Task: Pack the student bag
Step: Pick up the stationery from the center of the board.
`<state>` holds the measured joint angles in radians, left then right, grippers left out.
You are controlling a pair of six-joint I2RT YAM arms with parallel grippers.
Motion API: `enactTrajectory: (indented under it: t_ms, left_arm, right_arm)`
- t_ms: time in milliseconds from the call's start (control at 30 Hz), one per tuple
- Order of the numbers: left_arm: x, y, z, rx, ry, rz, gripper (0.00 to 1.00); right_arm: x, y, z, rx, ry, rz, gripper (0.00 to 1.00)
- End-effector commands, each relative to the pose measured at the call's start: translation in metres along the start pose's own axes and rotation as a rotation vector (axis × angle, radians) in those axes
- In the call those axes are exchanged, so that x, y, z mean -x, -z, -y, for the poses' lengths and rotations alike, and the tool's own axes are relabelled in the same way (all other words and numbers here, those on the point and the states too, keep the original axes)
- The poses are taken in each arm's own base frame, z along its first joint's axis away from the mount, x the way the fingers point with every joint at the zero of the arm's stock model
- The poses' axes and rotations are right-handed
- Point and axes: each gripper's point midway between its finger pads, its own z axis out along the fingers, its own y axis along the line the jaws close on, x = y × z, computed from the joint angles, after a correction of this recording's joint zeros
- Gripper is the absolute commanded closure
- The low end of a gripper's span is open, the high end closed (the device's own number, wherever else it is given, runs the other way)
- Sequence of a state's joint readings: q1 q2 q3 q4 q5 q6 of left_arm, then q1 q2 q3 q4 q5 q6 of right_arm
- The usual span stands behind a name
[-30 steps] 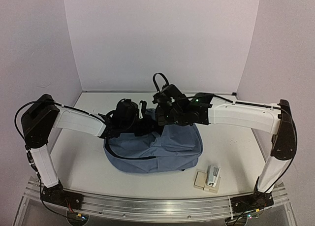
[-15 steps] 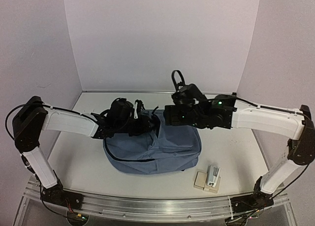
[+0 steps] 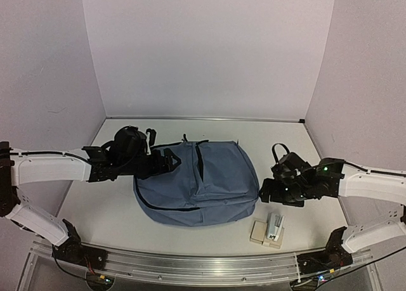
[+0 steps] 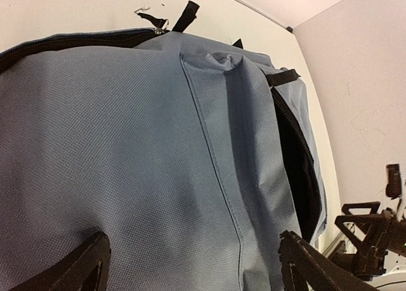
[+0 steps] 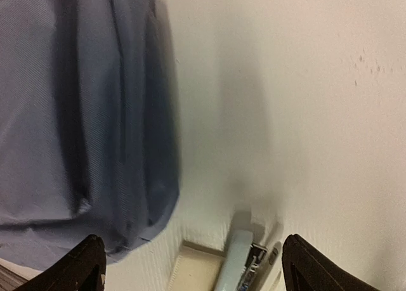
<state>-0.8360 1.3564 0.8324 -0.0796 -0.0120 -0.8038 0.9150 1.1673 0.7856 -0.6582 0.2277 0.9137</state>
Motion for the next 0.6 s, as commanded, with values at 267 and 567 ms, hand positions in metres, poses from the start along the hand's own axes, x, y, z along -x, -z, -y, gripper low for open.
enactTrajectory:
  t_ms: [267,567]
  left_arm:
    - [-0.004,0.001,-0.009,0.028,-0.02,-0.012,0.02]
    - [-0.002,0.001,-0.003,0.015,-0.036,-0.022,0.01]
  right_arm:
    - [-0.062,-0.019,0.032,-0.066,-0.09,-0.207,0.14]
    - [-0.076,-0.043,0.033,-0.092,-0.079,-0.244,0.26]
